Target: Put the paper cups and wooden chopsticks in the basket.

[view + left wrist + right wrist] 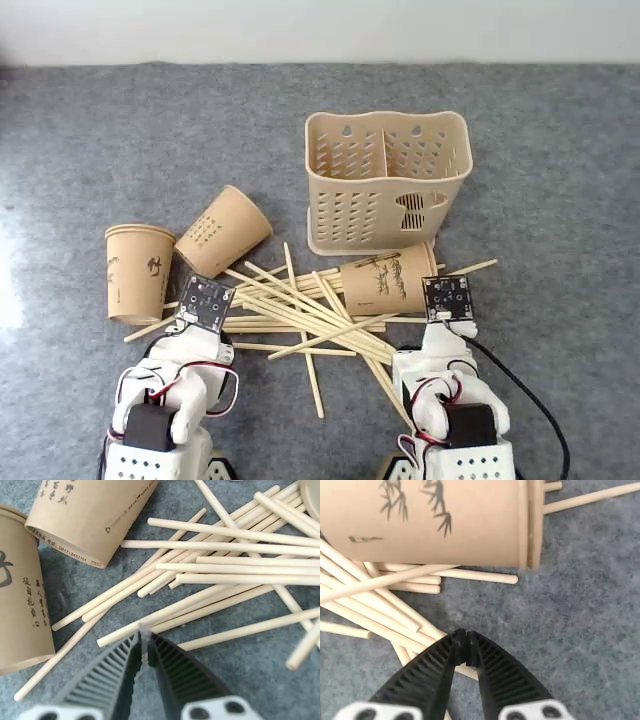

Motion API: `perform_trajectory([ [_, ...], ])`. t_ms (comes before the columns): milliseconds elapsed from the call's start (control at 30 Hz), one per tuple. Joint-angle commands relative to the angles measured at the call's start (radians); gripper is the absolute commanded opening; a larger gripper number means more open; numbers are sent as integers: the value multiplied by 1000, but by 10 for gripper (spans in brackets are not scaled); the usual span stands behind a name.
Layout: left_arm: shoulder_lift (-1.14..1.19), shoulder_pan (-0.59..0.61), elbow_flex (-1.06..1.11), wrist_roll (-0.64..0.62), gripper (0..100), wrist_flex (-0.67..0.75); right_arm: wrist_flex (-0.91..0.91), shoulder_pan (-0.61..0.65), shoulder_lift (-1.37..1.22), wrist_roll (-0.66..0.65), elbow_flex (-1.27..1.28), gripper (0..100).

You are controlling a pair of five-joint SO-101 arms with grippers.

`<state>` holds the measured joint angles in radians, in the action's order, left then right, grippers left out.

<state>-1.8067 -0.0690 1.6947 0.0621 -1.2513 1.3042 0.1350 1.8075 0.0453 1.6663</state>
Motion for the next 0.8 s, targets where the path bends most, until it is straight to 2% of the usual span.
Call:
perform_trajectory([
  [0, -9, 2, -12, 6, 23, -5, 16, -27, 8, 5, -18, 11],
  [133, -9, 2, -12, 6, 23, -5, 30, -205, 8, 3, -103, 11],
  [467, -9, 2, -12, 6, 23, -5, -79, -197, 8, 12, -325, 14],
  [700, -9, 2, -12, 6, 23, -5, -90, -193, 5, 135, -354, 169],
  [767, -9, 2, -12, 6, 23, -5, -90, -168, -27, 150, -379, 171],
])
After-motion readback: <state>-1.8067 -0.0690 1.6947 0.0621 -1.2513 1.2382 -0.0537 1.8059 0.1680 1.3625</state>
